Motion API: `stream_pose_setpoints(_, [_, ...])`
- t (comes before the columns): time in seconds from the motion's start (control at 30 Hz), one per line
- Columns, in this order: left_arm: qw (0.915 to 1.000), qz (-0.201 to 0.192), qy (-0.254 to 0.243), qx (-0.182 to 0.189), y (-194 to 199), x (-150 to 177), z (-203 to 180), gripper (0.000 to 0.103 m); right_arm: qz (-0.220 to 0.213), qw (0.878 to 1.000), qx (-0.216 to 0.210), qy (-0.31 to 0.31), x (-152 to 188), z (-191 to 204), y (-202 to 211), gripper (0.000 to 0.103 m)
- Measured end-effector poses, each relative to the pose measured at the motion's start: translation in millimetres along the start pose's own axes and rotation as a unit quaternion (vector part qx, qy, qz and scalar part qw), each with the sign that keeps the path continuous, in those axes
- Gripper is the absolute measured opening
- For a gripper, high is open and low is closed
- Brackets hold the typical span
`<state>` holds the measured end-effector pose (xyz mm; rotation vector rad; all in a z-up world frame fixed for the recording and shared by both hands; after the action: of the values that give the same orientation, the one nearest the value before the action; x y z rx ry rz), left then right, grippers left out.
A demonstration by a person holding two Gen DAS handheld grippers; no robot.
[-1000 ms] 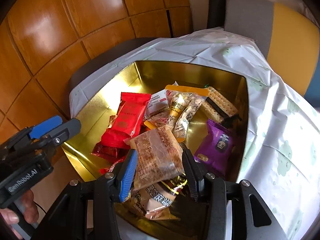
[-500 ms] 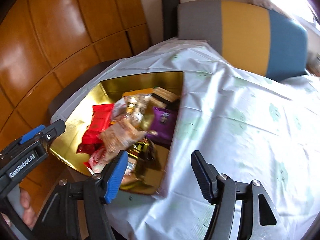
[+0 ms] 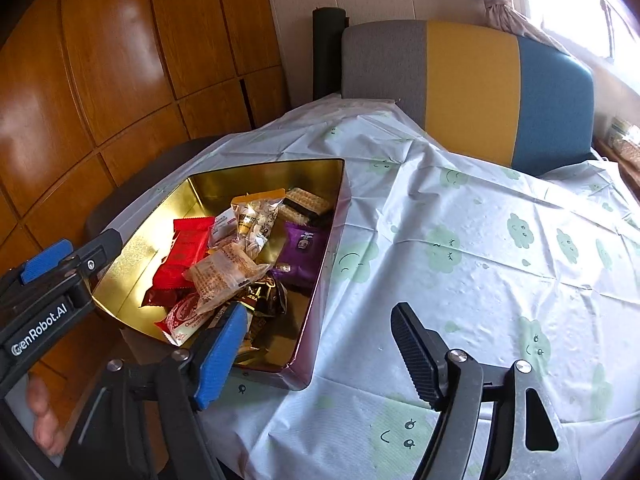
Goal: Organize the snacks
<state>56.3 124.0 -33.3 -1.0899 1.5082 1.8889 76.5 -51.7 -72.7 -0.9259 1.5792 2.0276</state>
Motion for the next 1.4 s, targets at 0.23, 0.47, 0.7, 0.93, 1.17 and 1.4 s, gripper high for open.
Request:
stream_pose_setpoints(0.23, [1.0,-0.008,-0.002,-0.002,2.8,-1.2,0.6,0.072,-0.004,1.0,0.003,0.003,-0.8,2.0,1.3,0.075])
stream_pose_setpoints(0.47, [1.0,-0.006,0.003,-0.002,1.9,-0.8,4.2,0.072,-0.006,1.0,0.003,0.008,-0.6,6.0,1.7,0.077])
stream_pose_setpoints(0.7, [1.0,-0.007,0.004,-0.003,0.7,-0.7,5.9,0.072,-0.007,1.0,0.003,0.013,-0.4,9.0,1.8,0.077])
stream_pose_setpoints(0.93, [1.0,-0.007,0.006,0.0,1.6,-0.5,6.7,0.072,-0.007,1.0,0.004,0.015,-0.1,10.1,2.1,0.077])
stream_pose_setpoints(1.17, [1.0,-0.003,0.005,0.005,2.3,0.1,4.9,0.072,-0.006,1.0,0.004,0.015,0.0,10.2,1.3,0.078])
stream_pose_setpoints(1.4, [0.9999,0.007,0.006,0.007,-0.4,2.7,3.1,0.072,-0.008,1.0,0.004,0.014,-0.3,8.8,1.4,0.08])
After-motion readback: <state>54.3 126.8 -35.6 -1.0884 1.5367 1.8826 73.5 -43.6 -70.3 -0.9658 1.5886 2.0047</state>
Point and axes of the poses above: each gripper's, at about its wrist camera, not at the fingertips, and y roughly against the way its jaws point, z to its left, x to its underside, the point moved 9 cm from there along -y, roughly the way its jaws point, and after that the axes turned 1 degree about -y, right-handed, at the moved point
